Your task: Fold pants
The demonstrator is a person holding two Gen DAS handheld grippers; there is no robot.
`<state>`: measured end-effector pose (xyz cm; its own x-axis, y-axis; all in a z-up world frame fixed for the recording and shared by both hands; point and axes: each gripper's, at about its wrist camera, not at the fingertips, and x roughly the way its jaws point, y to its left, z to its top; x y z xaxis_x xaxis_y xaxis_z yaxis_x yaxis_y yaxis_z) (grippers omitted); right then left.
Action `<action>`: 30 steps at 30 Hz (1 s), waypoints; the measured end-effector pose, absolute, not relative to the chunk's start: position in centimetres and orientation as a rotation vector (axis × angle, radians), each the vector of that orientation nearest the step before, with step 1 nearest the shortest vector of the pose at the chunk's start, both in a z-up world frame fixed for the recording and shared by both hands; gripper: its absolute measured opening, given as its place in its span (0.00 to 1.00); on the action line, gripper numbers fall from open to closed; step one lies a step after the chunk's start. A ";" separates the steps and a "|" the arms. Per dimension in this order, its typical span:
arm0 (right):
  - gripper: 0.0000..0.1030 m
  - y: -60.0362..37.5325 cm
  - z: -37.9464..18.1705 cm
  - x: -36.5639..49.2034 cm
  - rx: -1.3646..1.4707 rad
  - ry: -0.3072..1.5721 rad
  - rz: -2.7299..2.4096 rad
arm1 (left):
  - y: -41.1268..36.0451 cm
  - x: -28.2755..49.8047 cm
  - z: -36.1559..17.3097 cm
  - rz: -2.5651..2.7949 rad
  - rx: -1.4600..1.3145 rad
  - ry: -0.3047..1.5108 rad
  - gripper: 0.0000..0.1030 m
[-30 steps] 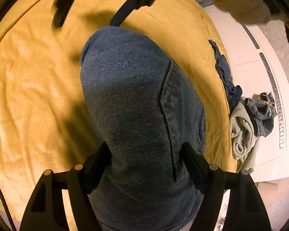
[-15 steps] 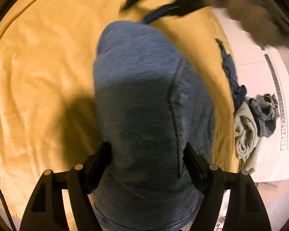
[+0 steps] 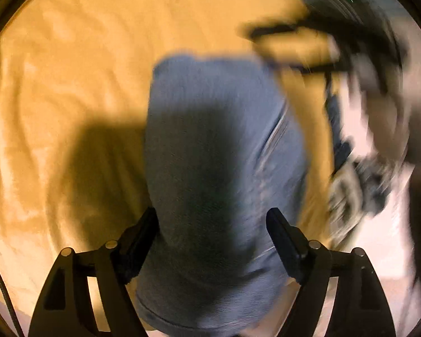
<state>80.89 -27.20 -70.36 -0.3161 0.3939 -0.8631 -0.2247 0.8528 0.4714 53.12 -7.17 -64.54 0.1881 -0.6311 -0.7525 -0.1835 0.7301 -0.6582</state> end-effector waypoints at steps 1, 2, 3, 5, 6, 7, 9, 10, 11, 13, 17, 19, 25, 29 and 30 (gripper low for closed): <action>0.82 -29.8 -68.4 80.4 0.173 1.711 0.620 | -6.4 53.5 -63.9 -0.334 -0.780 1.353 0.99; 0.85 -31.9 -67.1 79.0 0.185 1.650 0.610 | -5.8 54.0 -63.5 -0.310 -0.802 1.345 1.00; 0.85 -34.4 -66.0 77.8 0.182 1.598 0.578 | -5.3 54.6 -63.3 -0.287 -0.822 1.333 1.00; 0.85 -39.1 -65.3 75.8 0.167 1.565 0.462 | -4.7 57.0 -62.8 -0.244 -0.825 1.317 1.00; 0.85 -41.4 -66.0 74.4 0.191 1.586 0.410 | -5.0 58.3 -62.8 -0.241 -0.803 1.326 1.00; 0.85 -43.5 -67.4 72.6 0.239 1.623 0.371 | -5.3 59.2 -62.9 -0.247 -0.785 1.332 1.00; 0.85 -46.2 -70.0 70.2 0.329 1.678 0.338 | -6.8 61.9 -63.8 -0.243 -0.706 1.391 1.00; 0.85 -46.5 -71.8 68.0 0.360 1.703 0.331 | -7.4 63.1 -64.6 -0.249 -0.672 1.423 1.00; 0.85 -46.6 -73.6 66.1 0.391 1.722 0.329 | -8.2 64.3 -65.6 -0.247 -0.624 1.469 0.99; 0.84 -46.2 -76.6 64.1 0.481 1.744 0.363 | -9.2 65.8 -66.7 -0.235 -0.525 1.504 0.75; 0.21 -45.8 -77.2 62.7 0.583 1.658 0.367 | -8.4 66.2 -67.5 -0.190 -0.494 1.502 0.47; 0.20 -45.9 -74.7 62.9 0.577 1.552 0.387 | -7.6 65.8 -67.9 -0.166 -0.549 1.497 0.43; 0.19 -48.2 -74.1 63.7 0.477 1.557 0.343 | -5.8 65.3 -70.1 -0.130 -0.739 1.474 0.44; 0.23 -49.7 -74.5 63.8 0.496 1.612 0.344 | -5.7 65.0 -69.5 -0.160 -0.767 1.485 0.49; 0.31 -50.1 -74.3 63.9 0.534 1.631 0.333 | -5.6 64.9 -69.0 -0.166 -0.775 1.486 0.56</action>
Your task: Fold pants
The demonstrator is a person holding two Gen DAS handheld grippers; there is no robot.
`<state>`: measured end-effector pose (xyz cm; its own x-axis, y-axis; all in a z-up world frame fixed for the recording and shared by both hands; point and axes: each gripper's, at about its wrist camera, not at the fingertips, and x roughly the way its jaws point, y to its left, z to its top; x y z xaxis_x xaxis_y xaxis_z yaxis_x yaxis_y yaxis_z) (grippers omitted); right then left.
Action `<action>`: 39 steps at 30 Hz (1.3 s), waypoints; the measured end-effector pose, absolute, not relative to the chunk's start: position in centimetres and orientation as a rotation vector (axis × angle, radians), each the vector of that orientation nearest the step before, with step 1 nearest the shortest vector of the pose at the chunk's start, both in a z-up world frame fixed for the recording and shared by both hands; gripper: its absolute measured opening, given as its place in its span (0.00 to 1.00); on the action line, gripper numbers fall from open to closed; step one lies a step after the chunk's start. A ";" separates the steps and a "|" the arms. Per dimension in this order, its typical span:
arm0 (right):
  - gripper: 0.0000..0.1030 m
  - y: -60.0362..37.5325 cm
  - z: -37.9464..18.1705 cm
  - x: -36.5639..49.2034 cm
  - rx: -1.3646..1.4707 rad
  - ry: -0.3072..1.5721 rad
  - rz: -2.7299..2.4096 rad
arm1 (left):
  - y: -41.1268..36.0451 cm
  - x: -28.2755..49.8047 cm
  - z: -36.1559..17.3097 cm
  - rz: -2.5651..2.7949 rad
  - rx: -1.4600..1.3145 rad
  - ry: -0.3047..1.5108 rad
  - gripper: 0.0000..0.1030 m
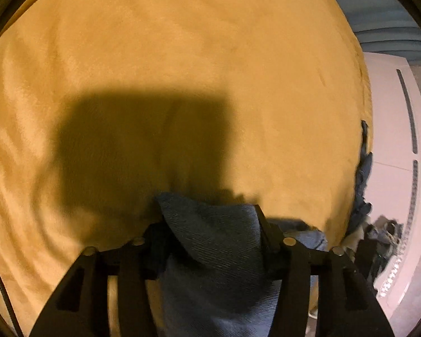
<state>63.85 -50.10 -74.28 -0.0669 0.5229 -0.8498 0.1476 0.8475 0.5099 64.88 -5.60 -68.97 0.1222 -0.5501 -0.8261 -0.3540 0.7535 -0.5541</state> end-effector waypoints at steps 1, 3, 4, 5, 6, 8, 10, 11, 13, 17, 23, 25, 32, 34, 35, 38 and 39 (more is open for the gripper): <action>0.36 -50.3 -74.0 63.9 0.565 1.627 0.338 | -4.8 64.5 -68.2 -0.178 -0.790 1.470 0.60; 0.77 -52.0 -72.5 63.1 0.610 1.579 0.333 | -4.1 63.5 -66.2 -0.194 -0.826 1.407 0.74; 0.83 -52.7 -71.8 62.3 0.629 1.556 0.322 | -3.8 62.8 -65.2 -0.200 -0.838 1.374 0.88; 0.83 -53.2 -71.5 61.9 0.648 1.546 0.318 | -3.6 62.4 -64.6 -0.204 -0.841 1.353 0.93; 0.83 -54.1 -71.2 61.2 0.687 1.540 0.306 | -3.4 61.4 -63.8 -0.208 -0.836 1.330 0.99; 0.83 -55.3 -70.8 59.2 0.808 1.526 0.283 | -3.9 59.5 -63.1 -0.237 -0.832 1.304 0.99; 0.83 -55.6 -71.0 56.4 0.911 1.529 0.257 | -4.2 57.9 -63.1 -0.256 -0.834 1.311 0.99; 0.83 -55.2 -71.4 55.3 0.936 1.537 0.249 | -4.7 56.9 -63.7 -0.283 -0.856 1.341 0.99; 0.83 -53.9 -72.6 52.7 1.010 1.561 0.271 | -5.8 55.7 -65.4 -0.289 -0.891 1.407 0.99; 0.83 -50.1 -77.3 49.3 1.187 1.604 0.313 | -6.2 54.4 -68.8 -0.280 -0.923 1.522 0.99; 0.83 -46.2 -81.3 47.5 1.433 1.529 0.303 | -7.2 54.7 -70.8 -0.336 -0.892 1.569 1.00; 0.85 -45.3 -82.4 48.3 1.454 1.484 0.322 | -7.2 55.0 -70.8 -0.346 -0.874 1.567 1.00; 0.85 -41.7 -80.1 50.1 1.281 1.456 0.338 | -9.1 56.7 -68.4 -0.408 -0.718 1.501 0.81; 0.70 -41.9 -79.9 49.7 1.270 1.471 0.331 | -8.8 57.2 -68.3 -0.410 -0.683 1.546 0.81; 0.68 -42.0 -79.8 49.6 1.259 1.478 0.329 | -8.2 57.7 -68.0 -0.405 -0.690 1.578 0.81; 0.70 -41.8 -79.7 50.1 1.201 1.504 0.358 | -6.0 59.0 -67.3 -0.335 -0.786 1.606 0.82; 0.70 -41.4 -79.8 50.3 1.198 1.512 0.359 | -5.7 59.4 -67.2 -0.320 -0.798 1.616 0.82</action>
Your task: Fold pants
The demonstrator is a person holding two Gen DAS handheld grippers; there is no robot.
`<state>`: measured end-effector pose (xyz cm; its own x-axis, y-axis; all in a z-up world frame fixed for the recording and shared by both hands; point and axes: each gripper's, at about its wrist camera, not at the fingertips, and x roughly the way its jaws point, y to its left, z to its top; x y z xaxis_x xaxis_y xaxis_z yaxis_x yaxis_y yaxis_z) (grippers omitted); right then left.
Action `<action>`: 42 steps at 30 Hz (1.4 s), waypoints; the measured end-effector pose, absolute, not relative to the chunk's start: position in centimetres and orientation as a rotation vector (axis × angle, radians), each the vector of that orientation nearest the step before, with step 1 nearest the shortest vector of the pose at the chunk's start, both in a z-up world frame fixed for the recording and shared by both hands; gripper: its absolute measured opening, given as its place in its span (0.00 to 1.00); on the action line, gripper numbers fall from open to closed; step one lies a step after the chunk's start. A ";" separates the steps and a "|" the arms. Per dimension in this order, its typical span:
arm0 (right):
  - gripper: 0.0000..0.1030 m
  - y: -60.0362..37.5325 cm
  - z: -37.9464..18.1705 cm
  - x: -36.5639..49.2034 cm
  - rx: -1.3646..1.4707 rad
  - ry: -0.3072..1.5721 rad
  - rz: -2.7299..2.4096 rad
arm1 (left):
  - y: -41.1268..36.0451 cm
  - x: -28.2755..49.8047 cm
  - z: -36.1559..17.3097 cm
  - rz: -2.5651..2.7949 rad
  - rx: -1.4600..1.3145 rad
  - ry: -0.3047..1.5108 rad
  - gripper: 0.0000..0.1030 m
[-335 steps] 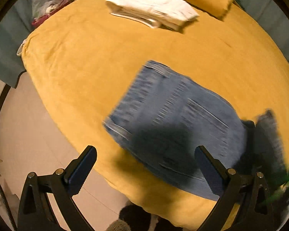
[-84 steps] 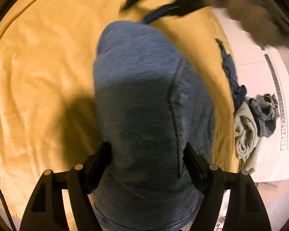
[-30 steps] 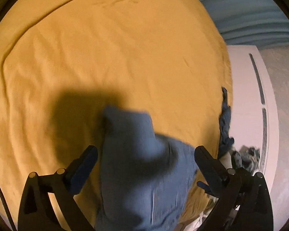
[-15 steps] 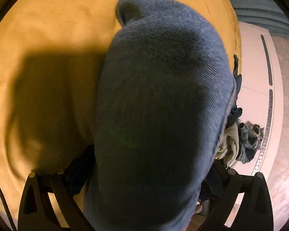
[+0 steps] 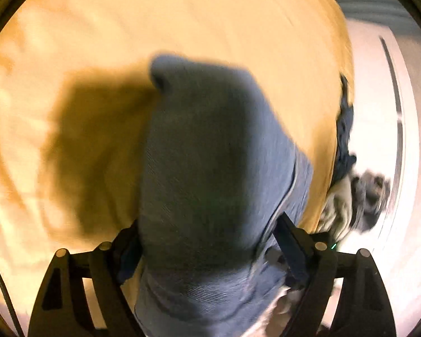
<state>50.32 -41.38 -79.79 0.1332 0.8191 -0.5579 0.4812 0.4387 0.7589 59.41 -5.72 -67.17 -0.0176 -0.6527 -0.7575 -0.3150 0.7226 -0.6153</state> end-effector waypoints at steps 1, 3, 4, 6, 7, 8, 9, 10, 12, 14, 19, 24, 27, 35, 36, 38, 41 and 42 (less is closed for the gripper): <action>0.71 -41.4 -79.9 50.4 1.197 1.516 0.359 | -5.6 60.4 -67.0 -0.291 -0.797 1.647 0.82; 0.74 -41.5 -79.8 50.9 1.195 1.519 0.350 | -6.1 61.6 -66.8 -0.261 -0.738 1.703 0.82; 0.75 -41.3 -79.8 51.0 1.196 1.520 0.343 | -6.7 62.3 -66.5 -0.248 -0.686 1.721 0.82; 0.75 -41.1 -79.7 51.6 1.196 1.526 0.330 | -7.4 63.0 -65.8 -0.222 -0.597 1.766 0.82; 0.75 -41.6 -79.6 51.3 1.195 1.529 0.327 | -7.7 63.0 -65.4 -0.214 -0.568 1.775 0.82; 0.75 -41.3 -79.4 51.3 1.191 1.530 0.325 | -7.8 63.1 -64.6 -0.204 -0.542 1.769 0.82; 0.75 -41.2 -79.2 51.4 1.181 1.532 0.323 | -7.7 63.3 -63.9 -0.186 -0.518 1.752 0.82; 0.75 -41.4 -79.2 51.3 1.174 1.532 0.323 | -7.8 63.4 -63.4 -0.176 -0.512 1.742 0.82; 0.75 -40.7 -79.2 51.9 1.171 1.537 0.317 | -6.8 64.0 -62.5 -0.134 -0.557 1.694 0.83; 0.75 -41.2 -79.2 51.6 1.173 1.538 0.316 | -5.4 65.4 -63.2 -0.108 -0.627 1.667 0.83; 0.75 -41.2 -79.5 51.7 1.171 1.534 0.308 | -6.6 68.2 -68.0 -0.146 -0.619 1.748 0.53; 0.75 -41.2 -79.1 51.7 1.159 1.534 0.292 | -5.5 67.6 -67.9 -0.192 -0.492 1.724 0.28; 0.75 -40.7 -78.8 51.9 1.125 1.533 0.294 | -5.1 67.6 -68.2 -0.142 -0.448 1.695 0.27; 0.76 -41.0 -79.3 52.2 1.174 1.559 0.329 | -1.8 66.4 -64.4 -0.253 -0.906 1.411 0.74; 0.77 -41.0 -79.5 52.3 1.178 1.558 0.342 | -1.4 65.7 -63.7 -0.262 -0.910 1.380 0.82; 0.78 -41.1 -79.5 52.3 1.179 1.555 0.360 | -0.9 63.7 -62.4 -0.284 -0.883 1.315 0.89; 0.78 -41.2 -79.3 52.4 1.162 1.542 0.367 | -0.1 60.9 -62.8 -0.351 -0.820 1.350 0.99; 0.78 -41.2 -79.2 52.3 1.157 1.538 0.370 | -2.1 60.6 -63.6 -0.369 -0.804 1.391 0.99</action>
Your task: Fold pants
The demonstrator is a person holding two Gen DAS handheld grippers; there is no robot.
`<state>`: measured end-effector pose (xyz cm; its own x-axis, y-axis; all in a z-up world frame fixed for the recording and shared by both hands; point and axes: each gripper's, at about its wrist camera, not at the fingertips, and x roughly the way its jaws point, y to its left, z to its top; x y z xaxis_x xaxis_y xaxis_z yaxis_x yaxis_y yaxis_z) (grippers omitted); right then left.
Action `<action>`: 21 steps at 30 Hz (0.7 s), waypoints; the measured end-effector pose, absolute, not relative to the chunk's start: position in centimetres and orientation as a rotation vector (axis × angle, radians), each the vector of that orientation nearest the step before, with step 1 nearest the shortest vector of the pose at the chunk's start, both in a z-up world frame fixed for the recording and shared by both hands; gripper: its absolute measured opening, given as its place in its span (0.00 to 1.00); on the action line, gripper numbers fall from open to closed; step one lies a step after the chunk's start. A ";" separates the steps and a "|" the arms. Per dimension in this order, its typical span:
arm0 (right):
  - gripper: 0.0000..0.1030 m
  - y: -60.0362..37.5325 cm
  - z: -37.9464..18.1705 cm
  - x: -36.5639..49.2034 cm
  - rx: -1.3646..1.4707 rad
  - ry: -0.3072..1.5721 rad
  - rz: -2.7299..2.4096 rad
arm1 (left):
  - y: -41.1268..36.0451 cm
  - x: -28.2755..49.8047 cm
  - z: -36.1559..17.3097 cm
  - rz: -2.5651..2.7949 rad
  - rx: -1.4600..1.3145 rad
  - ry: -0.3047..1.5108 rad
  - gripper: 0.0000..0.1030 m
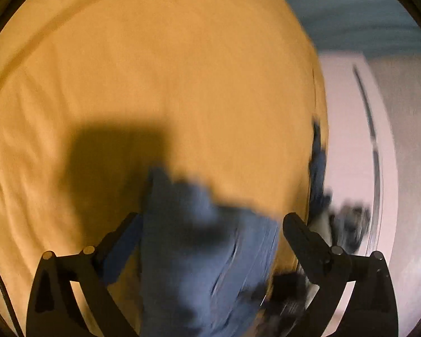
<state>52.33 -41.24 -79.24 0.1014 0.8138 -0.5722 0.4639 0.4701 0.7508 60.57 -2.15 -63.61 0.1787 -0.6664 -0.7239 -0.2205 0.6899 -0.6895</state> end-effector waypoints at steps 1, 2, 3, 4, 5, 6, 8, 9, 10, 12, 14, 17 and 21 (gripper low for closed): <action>0.78 -41.4 -79.1 52.3 1.153 1.533 0.371 | -3.2 59.6 -65.0 -0.380 -0.768 1.466 0.99; 0.78 -41.7 -78.8 52.2 1.151 1.523 0.368 | -4.0 59.1 -65.9 -0.379 -0.740 1.504 0.99; 0.78 -42.2 -78.5 52.1 1.150 1.510 0.361 | -4.4 58.5 -66.6 -0.389 -0.722 1.533 0.99; 0.78 -42.9 -78.3 52.0 1.160 1.492 0.347 | -5.0 58.0 -67.4 -0.416 -0.727 1.562 0.99; 0.78 -43.3 -78.4 51.9 1.178 1.482 0.338 | -6.1 57.5 -68.4 -0.438 -0.730 1.593 0.99; 0.78 -44.0 -78.7 51.8 1.228 1.465 0.329 | -6.5 57.4 -68.9 -0.446 -0.729 1.608 0.99; 0.78 -44.1 -79.7 52.0 1.272 1.481 0.336 | -8.2 56.9 -71.0 -0.466 -0.729 1.669 0.99; 0.81 -43.7 -80.1 52.3 1.265 1.493 0.351 | -8.5 57.0 -71.2 -0.468 -0.723 1.661 0.99; 0.82 -43.3 -80.2 52.7 1.255 1.494 0.360 | -8.5 57.1 -71.1 -0.470 -0.712 1.647 0.98; 0.83 -42.6 -79.9 53.3 1.233 1.480 0.373 | -8.4 57.3 -70.0 -0.477 -0.680 1.599 0.85; 0.68 -42.3 -79.2 53.4 1.198 1.457 0.367 | -7.8 57.0 -69.1 -0.480 -0.667 1.566 0.67; 0.49 -42.0 -77.8 53.0 1.179 1.414 0.379 | -7.3 56.3 -67.4 -0.494 -0.636 1.536 0.53; 0.42 -41.5 -75.1 52.8 1.152 1.373 0.396 | -7.2 56.2 -64.7 -0.519 -0.619 1.511 0.47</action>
